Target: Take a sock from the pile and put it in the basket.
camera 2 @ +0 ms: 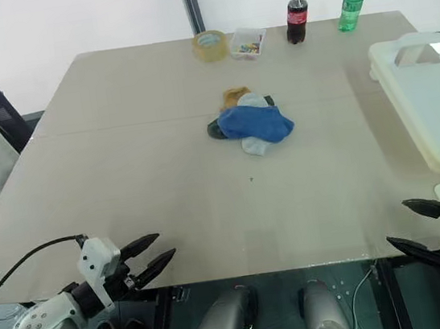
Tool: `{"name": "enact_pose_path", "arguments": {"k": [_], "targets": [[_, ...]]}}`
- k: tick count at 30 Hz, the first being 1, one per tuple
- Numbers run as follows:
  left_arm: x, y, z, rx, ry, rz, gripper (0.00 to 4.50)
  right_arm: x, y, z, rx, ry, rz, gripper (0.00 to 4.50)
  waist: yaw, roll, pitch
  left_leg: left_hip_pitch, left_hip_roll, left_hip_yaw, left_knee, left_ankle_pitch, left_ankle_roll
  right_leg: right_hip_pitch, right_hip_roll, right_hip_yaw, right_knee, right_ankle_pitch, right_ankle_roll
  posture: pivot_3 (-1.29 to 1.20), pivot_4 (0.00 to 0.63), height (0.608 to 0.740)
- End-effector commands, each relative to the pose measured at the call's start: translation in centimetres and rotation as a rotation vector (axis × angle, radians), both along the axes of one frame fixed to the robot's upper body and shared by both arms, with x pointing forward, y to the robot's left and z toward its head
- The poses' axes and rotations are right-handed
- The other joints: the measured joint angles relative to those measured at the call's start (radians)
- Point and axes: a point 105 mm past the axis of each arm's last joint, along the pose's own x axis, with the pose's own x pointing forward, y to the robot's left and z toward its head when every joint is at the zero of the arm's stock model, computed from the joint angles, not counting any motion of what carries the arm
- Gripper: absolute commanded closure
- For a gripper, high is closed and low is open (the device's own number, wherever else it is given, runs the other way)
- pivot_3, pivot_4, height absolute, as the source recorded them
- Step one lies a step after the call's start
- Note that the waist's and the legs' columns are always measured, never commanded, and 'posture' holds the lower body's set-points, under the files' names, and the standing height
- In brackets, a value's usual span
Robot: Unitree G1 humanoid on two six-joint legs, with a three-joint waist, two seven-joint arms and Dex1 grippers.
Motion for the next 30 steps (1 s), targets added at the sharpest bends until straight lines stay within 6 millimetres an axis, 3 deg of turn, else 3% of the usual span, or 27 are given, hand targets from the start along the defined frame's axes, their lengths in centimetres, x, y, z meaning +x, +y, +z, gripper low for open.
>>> {"name": "enact_pose_path", "arguments": {"k": [1,30], "targets": [[0.4,-0.4,1.6,-0.007,-0.067,-0.019,1.63,0.0,0.4,0.1,-0.011,0.001,0.039,0.01,-0.001,0.0,0.0,0.0,0.0,0.0,0.0,0.0,0.0,0.0,0.0,0.0,0.0,0.0,0.0,0.0,0.15,0.74],[1.6,-1.3,2.7,-0.009,-0.127,-0.043,1.63,0.5,0.7,-0.3,-0.024,0.022,0.049,0.01,-0.001,0.0,0.0,0.0,0.0,0.0,0.0,0.0,0.0,0.0,0.0,0.0,0.0,0.0,0.0,0.0,0.15,0.74]]}}
